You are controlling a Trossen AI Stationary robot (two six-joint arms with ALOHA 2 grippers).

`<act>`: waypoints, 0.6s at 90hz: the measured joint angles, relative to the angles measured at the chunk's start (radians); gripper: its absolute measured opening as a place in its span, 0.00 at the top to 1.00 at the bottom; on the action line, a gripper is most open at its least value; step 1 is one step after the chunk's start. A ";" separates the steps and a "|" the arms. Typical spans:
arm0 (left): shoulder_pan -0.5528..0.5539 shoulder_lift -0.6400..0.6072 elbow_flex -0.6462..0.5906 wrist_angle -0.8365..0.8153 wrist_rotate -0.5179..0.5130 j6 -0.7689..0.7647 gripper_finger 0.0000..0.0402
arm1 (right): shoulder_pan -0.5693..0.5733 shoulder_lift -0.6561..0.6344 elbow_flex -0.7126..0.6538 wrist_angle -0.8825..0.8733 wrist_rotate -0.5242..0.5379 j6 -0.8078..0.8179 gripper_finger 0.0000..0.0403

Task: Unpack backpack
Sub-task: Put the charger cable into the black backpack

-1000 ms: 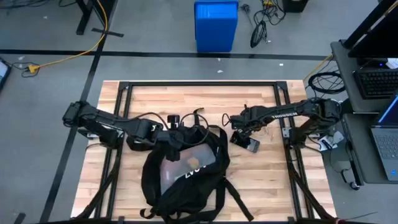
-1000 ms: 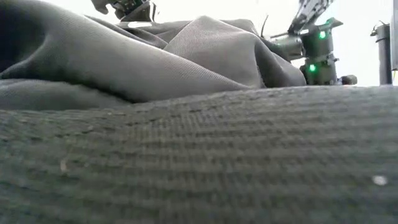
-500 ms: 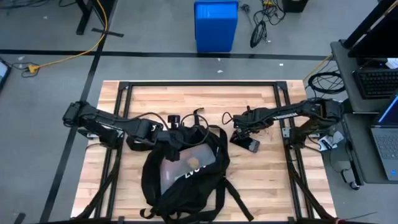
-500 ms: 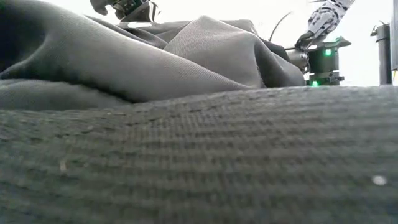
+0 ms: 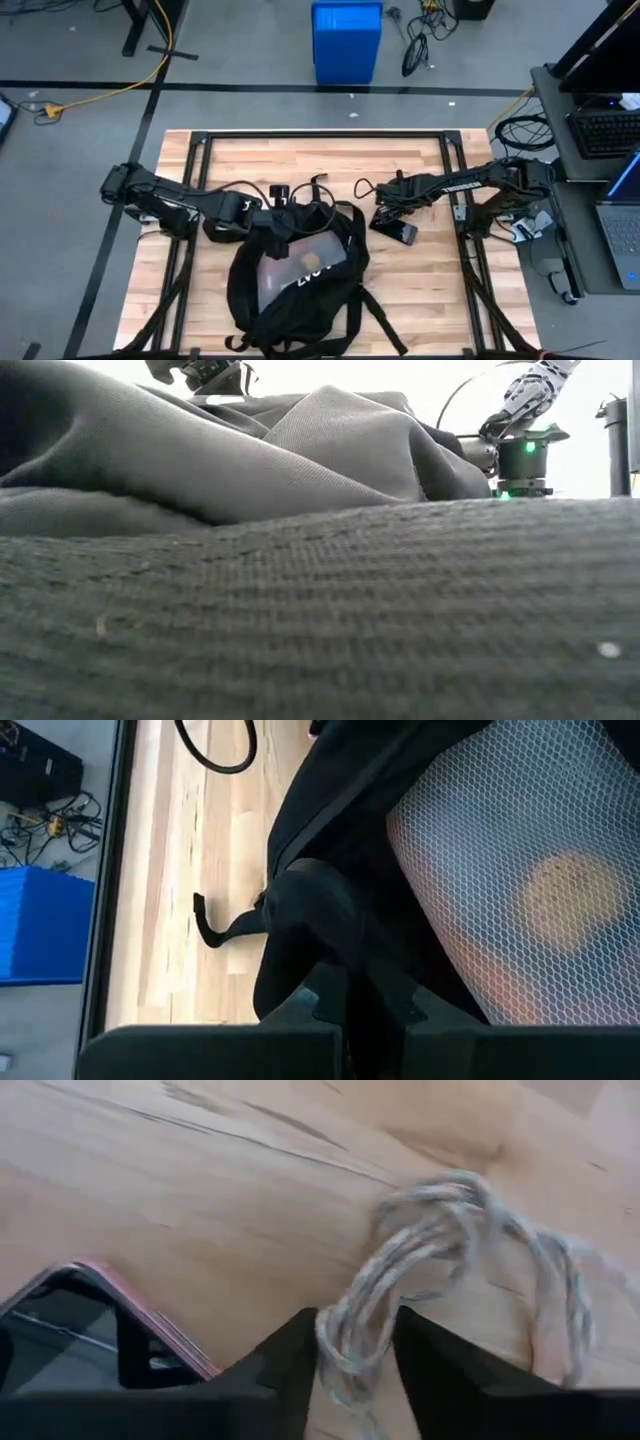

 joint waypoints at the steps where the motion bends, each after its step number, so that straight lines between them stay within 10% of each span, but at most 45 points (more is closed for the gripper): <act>1: 0.000 0.000 0.000 0.000 0.000 0.000 1.00 | 0.000 0.000 0.000 0.002 0.000 0.000 0.74; 20: 0.000 0.000 0.000 0.000 0.000 -0.001 1.00 | 0.000 0.002 0.000 0.021 0.005 -0.017 0.97; 54: 0.000 0.000 0.000 0.000 0.000 -0.001 1.00 | 0.078 0.013 0.111 0.033 0.085 0.001 0.99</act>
